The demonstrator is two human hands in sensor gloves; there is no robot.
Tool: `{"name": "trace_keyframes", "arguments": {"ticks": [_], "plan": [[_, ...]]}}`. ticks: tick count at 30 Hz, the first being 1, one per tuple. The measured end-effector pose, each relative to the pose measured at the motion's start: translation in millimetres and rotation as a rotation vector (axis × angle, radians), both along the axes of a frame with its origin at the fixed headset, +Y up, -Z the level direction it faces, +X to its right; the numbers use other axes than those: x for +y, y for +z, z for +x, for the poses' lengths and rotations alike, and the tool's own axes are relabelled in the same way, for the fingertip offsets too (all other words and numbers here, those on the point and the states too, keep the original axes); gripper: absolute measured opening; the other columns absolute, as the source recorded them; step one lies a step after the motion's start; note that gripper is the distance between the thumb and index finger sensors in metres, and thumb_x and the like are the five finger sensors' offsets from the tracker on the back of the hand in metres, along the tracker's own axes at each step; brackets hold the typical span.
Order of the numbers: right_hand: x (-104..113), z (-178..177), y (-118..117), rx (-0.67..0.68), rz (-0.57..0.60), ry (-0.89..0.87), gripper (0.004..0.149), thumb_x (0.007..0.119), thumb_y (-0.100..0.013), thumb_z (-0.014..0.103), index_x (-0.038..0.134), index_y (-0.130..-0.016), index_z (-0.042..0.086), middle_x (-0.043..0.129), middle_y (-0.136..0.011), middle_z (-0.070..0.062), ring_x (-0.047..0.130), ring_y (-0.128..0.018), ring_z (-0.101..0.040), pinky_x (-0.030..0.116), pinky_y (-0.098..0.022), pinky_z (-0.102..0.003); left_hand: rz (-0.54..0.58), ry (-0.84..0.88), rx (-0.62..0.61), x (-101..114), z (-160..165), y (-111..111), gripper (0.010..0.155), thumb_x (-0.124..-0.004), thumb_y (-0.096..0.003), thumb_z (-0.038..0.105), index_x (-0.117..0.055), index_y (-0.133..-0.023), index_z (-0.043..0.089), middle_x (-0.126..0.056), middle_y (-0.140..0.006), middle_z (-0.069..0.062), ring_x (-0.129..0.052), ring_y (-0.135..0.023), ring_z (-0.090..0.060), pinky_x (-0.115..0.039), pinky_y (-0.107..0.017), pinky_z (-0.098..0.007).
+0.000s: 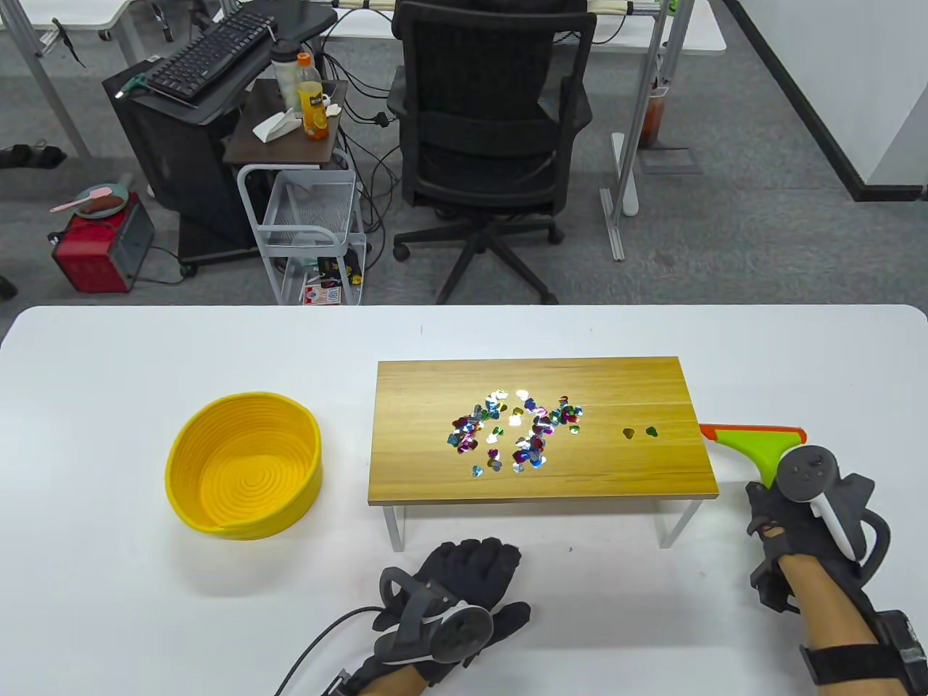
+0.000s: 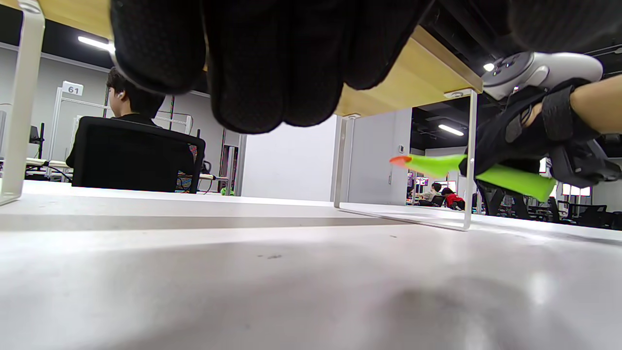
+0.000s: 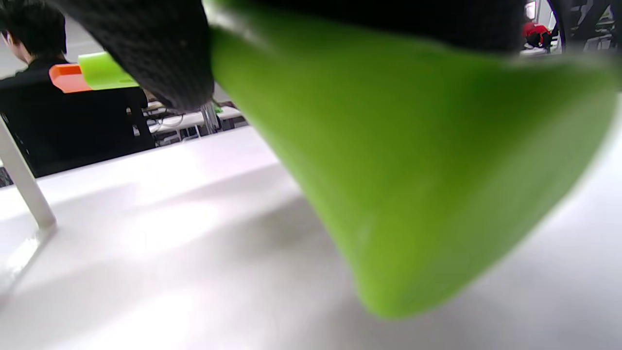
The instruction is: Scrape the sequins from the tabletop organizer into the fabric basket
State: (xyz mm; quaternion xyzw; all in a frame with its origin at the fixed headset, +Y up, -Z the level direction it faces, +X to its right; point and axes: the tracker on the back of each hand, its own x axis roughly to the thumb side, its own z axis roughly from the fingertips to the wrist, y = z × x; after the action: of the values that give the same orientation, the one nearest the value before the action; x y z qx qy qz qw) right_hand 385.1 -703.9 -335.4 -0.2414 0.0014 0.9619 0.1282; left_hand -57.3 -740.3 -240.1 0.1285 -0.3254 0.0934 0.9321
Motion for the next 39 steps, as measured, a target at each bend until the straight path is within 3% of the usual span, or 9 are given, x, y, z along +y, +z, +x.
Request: {"name": "trace_keyframes", "arguments": {"ticks": [8,17,27,39], "plan": [[58,1,10,0.058,0.15,-0.009,0.065,0.081,-0.058,0.041,0.055,-0.101,-0.001,0.081,-0.087,-0.022,0.098,-0.058,-0.039,0.085,-0.041,-0.049,-0.001,-0.005,-0.003,0,1,0,0.075,-0.067,-0.0387,0.073,-0.072,-0.093,0.022,-0.089,-0.095,-0.009,-0.095,-0.076,-0.034,-0.079,-0.057,-0.057],[112,-41,24,0.261,0.283,0.014,0.065,0.078,-0.058,0.038,0.052,-0.103,0.0,0.078,-0.091,-0.022,0.094,-0.063,-0.041,0.082,-0.046,-0.053,0.001,-0.008,-0.007,-1,3,1,0.075,-0.067,-0.0386,0.073,-0.072,-0.093,0.022,-0.089,-0.095,-0.009,-0.095,-0.076,-0.034,-0.079,-0.057,-0.057],[138,-107,36,0.516,0.332,0.095,0.064,0.077,-0.057,0.036,0.051,-0.105,0.003,0.076,-0.094,-0.021,0.092,-0.066,-0.042,0.08,-0.049,-0.056,0.006,-0.006,-0.006,0,3,1,0.075,-0.067,-0.0387,0.073,-0.072,-0.093,0.022,-0.089,-0.095,-0.009,-0.095,-0.076,-0.034,-0.079,-0.057,-0.057],[151,-158,28,0.718,0.325,0.113,0.063,0.078,-0.055,0.034,0.054,-0.107,0.008,0.076,-0.096,-0.018,0.091,-0.069,-0.043,0.077,-0.053,-0.059,0.009,-0.004,-0.006,0,2,2,0.075,-0.067,-0.0386,0.073,-0.073,-0.093,0.022,-0.089,-0.095,-0.009,-0.095,-0.076,-0.034,-0.079,-0.057,-0.057]]}}
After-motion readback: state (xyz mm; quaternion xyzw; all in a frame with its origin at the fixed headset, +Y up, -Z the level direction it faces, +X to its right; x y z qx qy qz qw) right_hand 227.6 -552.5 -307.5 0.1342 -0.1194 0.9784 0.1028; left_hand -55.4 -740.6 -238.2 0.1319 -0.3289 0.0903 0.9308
